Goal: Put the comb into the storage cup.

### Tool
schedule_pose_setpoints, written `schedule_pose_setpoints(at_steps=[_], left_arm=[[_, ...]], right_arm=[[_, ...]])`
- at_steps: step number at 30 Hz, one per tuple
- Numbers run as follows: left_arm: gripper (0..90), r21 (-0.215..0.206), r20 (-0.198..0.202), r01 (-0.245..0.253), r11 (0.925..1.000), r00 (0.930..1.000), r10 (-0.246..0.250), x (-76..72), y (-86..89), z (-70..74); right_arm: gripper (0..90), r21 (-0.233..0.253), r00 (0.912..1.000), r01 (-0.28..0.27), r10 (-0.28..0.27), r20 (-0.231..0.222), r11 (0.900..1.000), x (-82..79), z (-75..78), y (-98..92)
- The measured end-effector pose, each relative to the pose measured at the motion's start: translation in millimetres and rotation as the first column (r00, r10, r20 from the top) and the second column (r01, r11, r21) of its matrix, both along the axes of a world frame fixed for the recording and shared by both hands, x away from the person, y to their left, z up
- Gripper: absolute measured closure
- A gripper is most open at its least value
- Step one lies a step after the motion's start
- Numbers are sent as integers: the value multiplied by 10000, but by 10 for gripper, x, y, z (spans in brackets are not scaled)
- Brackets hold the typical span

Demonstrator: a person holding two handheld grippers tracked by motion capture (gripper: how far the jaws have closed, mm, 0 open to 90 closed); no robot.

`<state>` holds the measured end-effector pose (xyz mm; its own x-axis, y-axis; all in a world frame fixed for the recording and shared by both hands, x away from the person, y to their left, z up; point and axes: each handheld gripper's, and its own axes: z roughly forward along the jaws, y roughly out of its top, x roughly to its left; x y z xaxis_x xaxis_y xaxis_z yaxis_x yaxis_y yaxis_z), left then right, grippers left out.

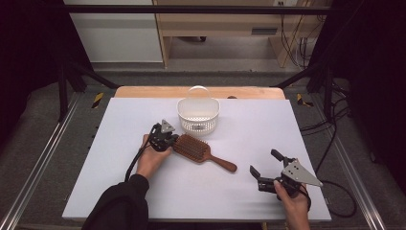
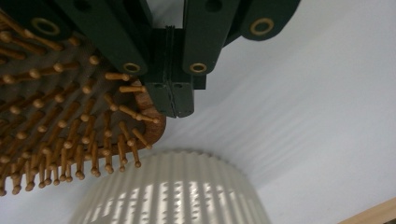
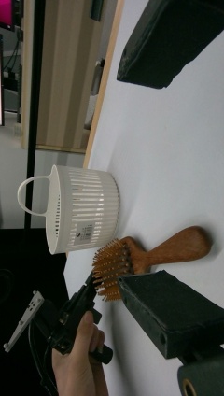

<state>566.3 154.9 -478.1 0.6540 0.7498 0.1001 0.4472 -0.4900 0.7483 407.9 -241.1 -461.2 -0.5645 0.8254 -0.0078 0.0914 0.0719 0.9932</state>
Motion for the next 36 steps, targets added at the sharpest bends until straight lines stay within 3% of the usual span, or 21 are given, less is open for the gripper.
schedule_pose_setpoints(at_steps=[3,5,10,17,24,29,33,36], left_arm=[[898,292,250,218,9993,9994,-225,-65,-131,5],[897,324,321,586,9978,9977,-596,-121,-261,-7],[898,241,347,980,9949,9945,-988,-216,-451,-11],[898,158,315,1795,9836,9832,-1799,-411,-830,-15],[898,175,252,2424,9700,9697,-2428,-544,-1142,-32],[898,-74,271,2304,9731,9728,-2301,-553,-1157,-46],[898,-50,760,1865,9824,9797,-1856,-583,-1025,-12],[898,-811,1039,1355,9874,9865,-1268,-641,-771,82]], right_arm=[[53,-100,9996,-5,2,-286,9999,-25,36,58],[56,-105,9983,-58,52,-582,9999,-39,51,82],[77,-472,9956,7,-51,-938,9989,-101,77,105],[106,-1069,9869,-136,-39,-1614,9942,-193,166,-12],[110,-1341,9813,-207,-55,-1924,9908,-185,251,-149],[110,-1476,9772,-356,34,-2124,9884,-154,291,-169],[112,-1611,9673,-498,75,-2534,9857,-116,306,-179],[113,-1911,9574,-747,168,-2884,9787,-102,314,-172]])
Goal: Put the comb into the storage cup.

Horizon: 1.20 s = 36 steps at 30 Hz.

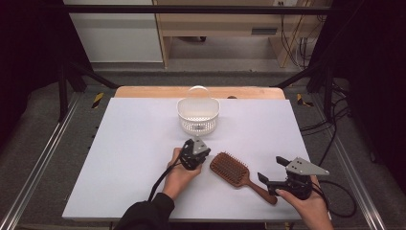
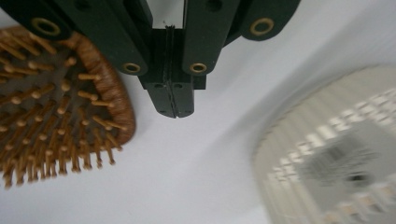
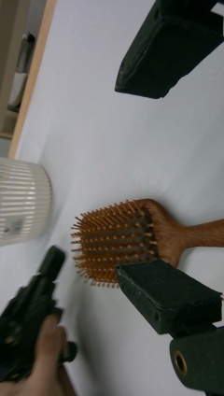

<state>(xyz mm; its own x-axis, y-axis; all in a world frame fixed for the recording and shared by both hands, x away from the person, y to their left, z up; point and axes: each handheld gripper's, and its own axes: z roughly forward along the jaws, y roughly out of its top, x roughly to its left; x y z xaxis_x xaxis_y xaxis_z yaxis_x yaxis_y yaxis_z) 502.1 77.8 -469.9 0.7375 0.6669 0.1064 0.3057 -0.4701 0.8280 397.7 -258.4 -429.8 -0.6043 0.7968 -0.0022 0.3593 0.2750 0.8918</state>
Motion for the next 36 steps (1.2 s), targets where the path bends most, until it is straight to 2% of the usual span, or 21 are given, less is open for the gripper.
schedule_pose_setpoints(at_steps=[5,6,7,11,13,15,16,18,19,20,21,22,23,24,25,26,28,30,32,35,36], left_arm=[[898,-569,464,-434,9974,9979,461,-186,411,95],[898,-848,544,-654,9942,9960,702,-277,601,118],[898,-848,544,-654,9942,9960,702,-277,601,118],[897,-1218,994,-1148,9859,9869,1272,-515,973,144],[897,-1321,1355,-1400,9813,9781,1578,-649,1164,148],[881,-1366,1806,-1680,9763,9648,1913,-780,1352,150],[855,-1264,2160,-1830,9750,9542,2071,-858,1461,147],[739,-1127,2738,-1757,9780,9406,2005,-960,1621,159],[558,-1184,2865,-1816,9762,9351,2087,-1000,1689,162],[482,-1700,2959,-2199,9606,9184,2626,-1064,1804,151],[402,-1700,2959,-2199,9606,9184,2626,-1064,1804,151],[402,-2089,2916,-2391,9483,9103,2937,-1083,1859,131],[323,-2496,2792,-2591,9330,9034,3255,-1087,1909,97],[161,-2677,2477,-2937,9176,8994,3602,-1064,1953,82],[121,-2677,2477,-2937,9176,8994,3602,-1064,1953,82],[85,-2886,2374,-3086,9063,8940,3800,-1054,1971,83],[61,-2967,2429,-3206,8996,8856,3958,-1064,1996,82],[53,-2998,2410,-3220,8980,8852,3979,-1069,2006,79],[48,-3004,2393,-3323,8941,8811,4079,-1066,2026,71],[46,-2968,2328,-3369,8935,8820,4098,-1054,2044,60],[46,-2952,2306,-3368,8941,8830,4088,-1051,2045,57]], right_arm=[[115,-604,9990,-315,296,-323,9977,-1,12,38],[115,-670,9977,-426,389,-554,9968,11,1,49],[115,-670,9977,-426,389,-554,9968,11,1,49],[115,-956,9951,-481,394,-909,9943,35,-18,60],[117,-1005,9930,-489,375,-1119,9937,40,-18,64],[120,-1037,9909,-495,359,-1296,9934,45,-19,69],[122,-1077,9899,-486,335,-1381,9930,48,-20,70],[123,-1269,9870,-524,320,-1572,9905,58,-18,91],[123,-1427,9839,-626,371,-1747,9878,66,-3,124],[123,-1489,9827,-679,404,-1805,9865,72,1,138],[123,-1590,9807,-737,426,-1908,9845,78,10,161],[123,-1590,9807,-737,426,-1908,9845,78,10,161],[122,-1715,9792,-777,429,-1982,9821,85,15,186],[119,-2026,9755,-981,539,-2132,9743,104,23,244],[119,-2026,9755,-981,539,-2132,9743,104,23,244],[119,-2240,9724,-1128,613,-2250,9680,124,20,283],[122,-2378,9675,-1284,690,-2431,9628,147,16,315],[123,-2401,9655,-1331,711,-2504,9616,154,15,327],[132,-2673,9565,-1581,802,-2805,9506,194,-2,376],[151,-3009,9472,-1830,859,-3088,9359,225,-27,421],[151,-3009,9472,-1830,859,-3088,9359,225,-27,421]])
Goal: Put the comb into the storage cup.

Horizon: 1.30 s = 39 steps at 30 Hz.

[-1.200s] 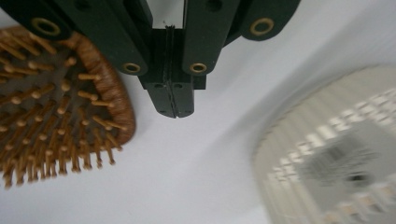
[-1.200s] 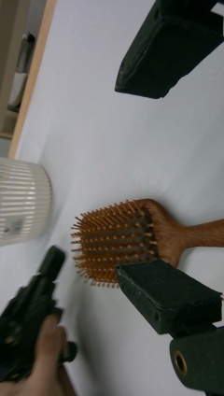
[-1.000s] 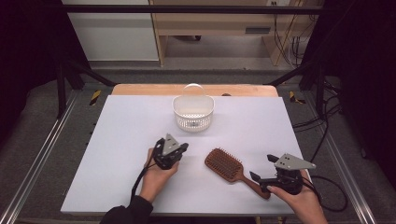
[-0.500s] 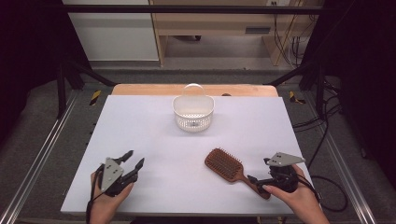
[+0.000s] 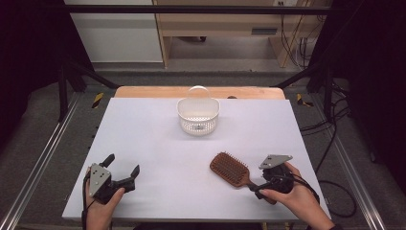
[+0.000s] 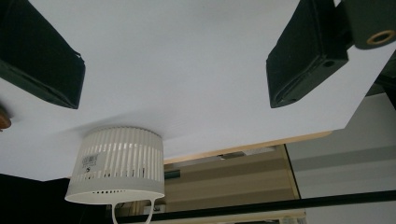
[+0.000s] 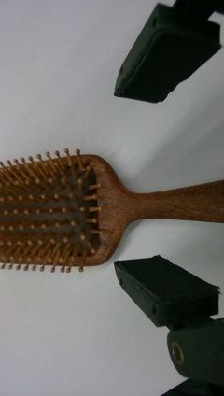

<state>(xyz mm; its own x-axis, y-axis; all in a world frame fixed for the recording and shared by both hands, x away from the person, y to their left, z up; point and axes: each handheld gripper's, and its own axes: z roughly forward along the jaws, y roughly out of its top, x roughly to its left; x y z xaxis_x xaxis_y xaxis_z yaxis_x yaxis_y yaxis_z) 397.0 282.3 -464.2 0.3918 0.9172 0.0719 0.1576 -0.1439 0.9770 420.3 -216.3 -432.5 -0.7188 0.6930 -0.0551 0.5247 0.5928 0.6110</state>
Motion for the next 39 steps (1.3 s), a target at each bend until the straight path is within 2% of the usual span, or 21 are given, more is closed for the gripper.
schedule_pose_setpoints(at_steps=[2,5,7,13,15,18,19,26,27,39], left_arm=[[45,66,-43,-39,10000,10000,40,7,1,-6],[46,57,-40,-24,10000,10000,24,12,-3,-3],[46,156,-67,14,9999,10000,-13,14,-17,-9],[48,258,-111,83,9996,9999,-81,21,-24,-21],[49,290,-156,77,9995,9999,-73,19,-18,-27],[49,272,-122,64,9996,9999,-61,16,-13,-26],[49,268,-120,69,9996,9999,-66,18,-11,-27],[52,101,-136,31,9999,9999,-30,30,-3,-25],[52,100,-138,30,9999,9999,-28,29,-4,-25],[54,420,-150,177,9990,9997,-171,20,-46,-37]], right_arm=[[177,-343,9997,-25,18,-230,9994,35,-23,31],[207,-379,9991,-24,7,-431,9993,46,-27,48],[233,-527,9984,-209,181,-531,9984,54,-34,71],[378,-893,9945,-614,533,-902,9941,59,-62,132],[433,-952,9920,-708,601,-1114,9929,72,-77,152],[462,-1068,9915,-728,604,-1151,9916,89,-96,163],[500,-1078,9894,-751,606,-1316,9913,107,-113,172],[574,-1366,9842,-815,581,-1672,9873,134,-163,202],[590,-1428,9815,-829,559,-1833,9863,137,-187,211],[668,-1566,9756,-875,529,-2130,9838,159,-206,241]])
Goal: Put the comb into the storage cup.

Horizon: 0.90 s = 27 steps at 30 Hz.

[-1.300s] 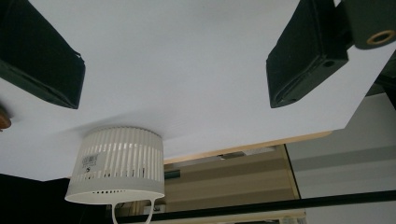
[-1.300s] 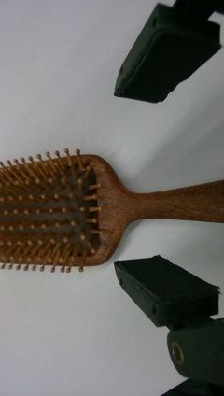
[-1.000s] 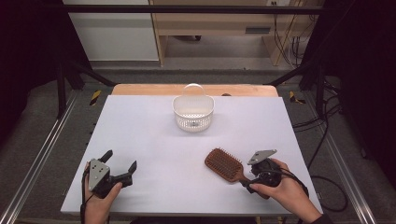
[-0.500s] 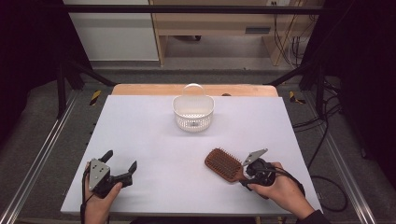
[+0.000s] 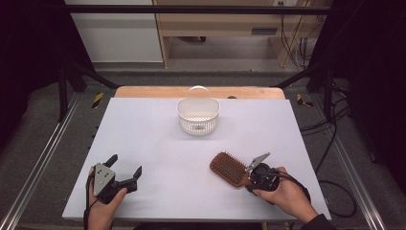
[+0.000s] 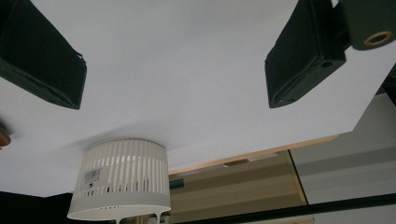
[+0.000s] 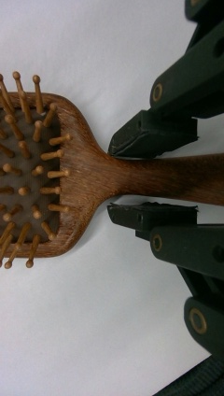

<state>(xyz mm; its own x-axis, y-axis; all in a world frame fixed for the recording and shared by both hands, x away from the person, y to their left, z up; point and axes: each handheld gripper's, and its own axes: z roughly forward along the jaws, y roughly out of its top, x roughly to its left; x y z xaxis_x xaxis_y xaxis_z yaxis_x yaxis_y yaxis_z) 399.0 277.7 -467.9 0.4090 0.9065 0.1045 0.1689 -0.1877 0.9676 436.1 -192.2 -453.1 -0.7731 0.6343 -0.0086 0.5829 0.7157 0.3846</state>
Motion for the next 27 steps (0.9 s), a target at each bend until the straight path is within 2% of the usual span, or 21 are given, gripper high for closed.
schedule_pose_setpoints(at_steps=[9,15,19,20,21,22,23,24,26,27], left_arm=[[59,65,3,87,9999,10000,-87,2,-35,9],[64,12,-65,95,10000,9999,-95,5,-49,-4],[65,-192,84,-4,9998,10000,6,-16,-24,30],[65,-266,77,-1,9996,10000,3,-17,-21,39],[63,-374,83,34,9993,10000,-31,-19,-21,49],[63,-455,111,96,9989,9999,-91,-23,-25,61],[61,-474,110,159,9988,9998,-154,-26,-36,78],[57,-664,91,214,9976,9997,-209,-23,-46,90],[43,-987,-19,421,9942,9991,-425,-6,-79,116],[33,-944,-79,596,9937,9981,-607,4,-115,141]], right_arm=[[723,-162,9998,141,-143,-139,9998,11,0,33],[727,-218,9996,-152,157,239,9996,-25,4,46],[728,228,9977,-253,238,638,9994,-27,9,75],[728,545,9940,-243,184,1077,9982,-24,34,103],[728,763,9924,-267,173,1214,9967,-20,49,106],[728,763,9924,-267,173,1214,9967,-20,49,106],[728,1055,9898,-238,87,1419,9941,-21,75,114],[728,1325,9846,-215,-20,1746,9909,-19,111,129],[728,1785,9779,-297,-84,2089,9835,-7,159,162],[728,1909,9743,-346,-95,2252,9810,0,171,175]])
